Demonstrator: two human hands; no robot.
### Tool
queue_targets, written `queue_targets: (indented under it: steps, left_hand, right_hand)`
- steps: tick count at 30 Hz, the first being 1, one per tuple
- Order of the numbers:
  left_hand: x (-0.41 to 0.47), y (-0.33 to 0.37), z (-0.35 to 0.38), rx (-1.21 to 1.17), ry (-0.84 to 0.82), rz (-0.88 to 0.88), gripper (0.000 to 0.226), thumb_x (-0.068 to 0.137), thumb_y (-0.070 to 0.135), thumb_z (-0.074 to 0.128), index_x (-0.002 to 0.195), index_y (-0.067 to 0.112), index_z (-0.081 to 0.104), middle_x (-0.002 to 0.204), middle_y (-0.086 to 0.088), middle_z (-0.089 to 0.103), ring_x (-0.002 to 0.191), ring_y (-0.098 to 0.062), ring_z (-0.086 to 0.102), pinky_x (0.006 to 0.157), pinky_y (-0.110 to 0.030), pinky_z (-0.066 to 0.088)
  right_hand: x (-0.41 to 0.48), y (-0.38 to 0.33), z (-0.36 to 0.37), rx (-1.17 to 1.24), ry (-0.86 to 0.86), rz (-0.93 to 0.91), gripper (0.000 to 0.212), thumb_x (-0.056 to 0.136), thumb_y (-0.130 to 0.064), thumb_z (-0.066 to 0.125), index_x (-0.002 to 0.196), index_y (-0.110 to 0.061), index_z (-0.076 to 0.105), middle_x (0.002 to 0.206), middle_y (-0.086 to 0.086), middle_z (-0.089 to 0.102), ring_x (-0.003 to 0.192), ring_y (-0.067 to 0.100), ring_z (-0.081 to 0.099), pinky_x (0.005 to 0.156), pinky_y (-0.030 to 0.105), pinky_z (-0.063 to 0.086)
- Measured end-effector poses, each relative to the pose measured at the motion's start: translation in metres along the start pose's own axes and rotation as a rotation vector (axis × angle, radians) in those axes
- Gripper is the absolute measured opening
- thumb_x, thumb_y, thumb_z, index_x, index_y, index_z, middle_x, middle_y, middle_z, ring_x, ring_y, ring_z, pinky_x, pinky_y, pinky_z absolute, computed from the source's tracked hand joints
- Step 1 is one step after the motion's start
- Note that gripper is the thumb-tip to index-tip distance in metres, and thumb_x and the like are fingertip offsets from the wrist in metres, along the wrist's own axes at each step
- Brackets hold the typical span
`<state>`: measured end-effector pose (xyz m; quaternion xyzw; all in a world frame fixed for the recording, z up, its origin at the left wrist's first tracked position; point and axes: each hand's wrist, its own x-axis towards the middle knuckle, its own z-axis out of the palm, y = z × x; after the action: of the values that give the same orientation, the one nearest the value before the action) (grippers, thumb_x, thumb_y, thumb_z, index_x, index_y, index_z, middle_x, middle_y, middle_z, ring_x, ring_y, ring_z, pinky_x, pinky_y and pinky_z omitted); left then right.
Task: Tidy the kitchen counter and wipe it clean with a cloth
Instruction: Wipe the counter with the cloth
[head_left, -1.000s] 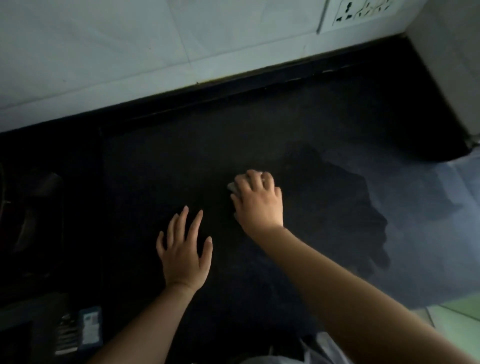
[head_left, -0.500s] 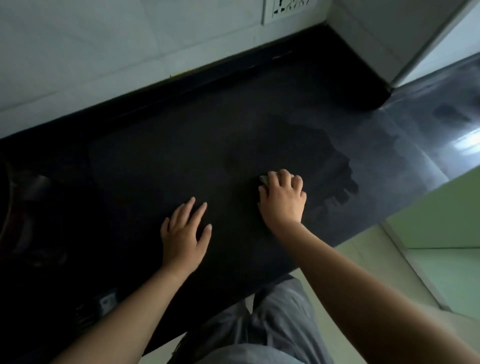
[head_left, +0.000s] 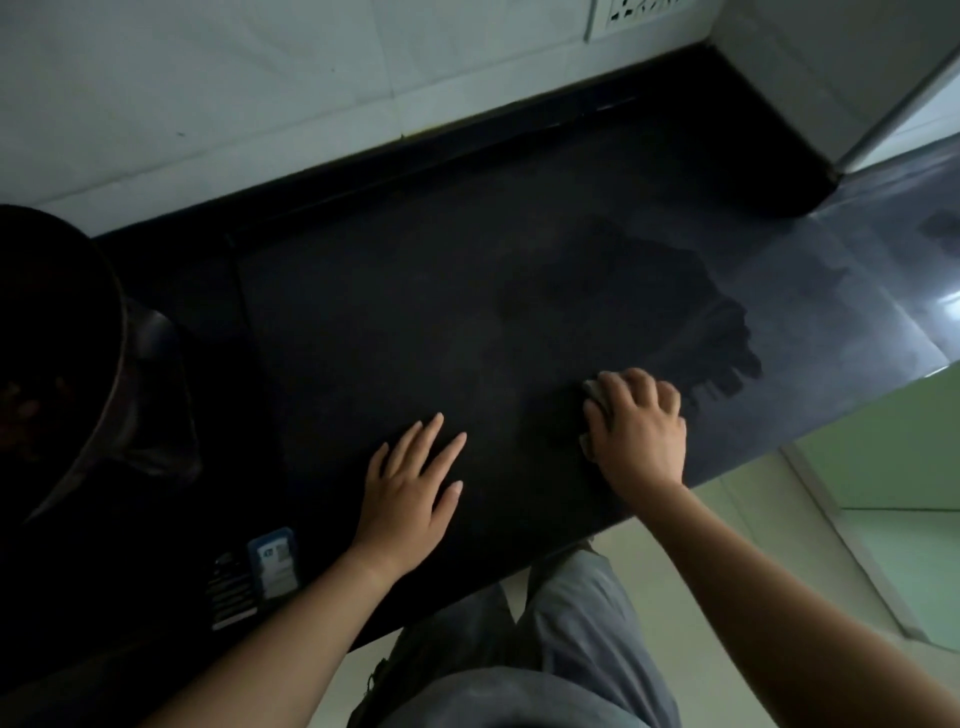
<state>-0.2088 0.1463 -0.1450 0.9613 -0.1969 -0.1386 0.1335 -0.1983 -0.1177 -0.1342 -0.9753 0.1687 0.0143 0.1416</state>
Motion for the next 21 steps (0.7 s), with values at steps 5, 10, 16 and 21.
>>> queue_targets:
  steps: [5,10,16,21]
  left_hand:
    - [0.0,0.002,0.001,-0.009,-0.002,-0.013,0.052,0.091,0.042,0.035,0.142,0.033,0.031,0.155,0.0,0.023,0.143,-0.019,0.019,0.11,-0.049,0.019]
    - [-0.001,0.001,-0.003,-0.013,-0.003,0.012,0.053,0.09,0.045,0.028,0.141,0.032,0.033,0.154,-0.001,0.026,0.142,-0.021,0.021,0.108,-0.051,0.023]
    - [0.002,0.003,-0.008,-0.03,-0.07,-0.012,0.053,0.093,0.046,0.034,0.143,0.03,0.03,0.157,-0.003,0.016,0.144,-0.023,0.012,0.111,-0.051,0.018]
    - [0.009,0.035,-0.02,-0.048,-0.064,-0.024,0.053,0.092,0.046,0.036,0.141,0.026,0.036,0.155,-0.006,0.022,0.142,-0.027,0.02,0.11,-0.051,0.024]
  right_hand:
    - [0.004,-0.041,0.008,0.056,0.05,0.2,0.035,0.091,-0.041,0.041,0.122,-0.025,0.042,0.134,0.007,0.039,0.119,0.034,0.029,0.086,0.049,0.037]
    - [-0.038,-0.03,0.005,-0.008,-0.063,-0.153,0.042,0.089,-0.045,0.046,0.126,-0.026,0.045,0.132,0.004,0.046,0.12,0.033,0.036,0.082,0.048,0.045]
    - [-0.047,-0.005,-0.023,0.13,-0.088,0.039,0.039,0.09,-0.041,0.05,0.124,-0.024,0.051,0.128,0.002,0.049,0.115,0.03,0.038,0.085,0.043,0.044]
    - [-0.062,0.032,-0.063,0.312,0.055,0.091,0.036,0.087,-0.042,0.056,0.119,-0.027,0.057,0.122,-0.002,0.056,0.11,0.026,0.043,0.087,0.033,0.04]
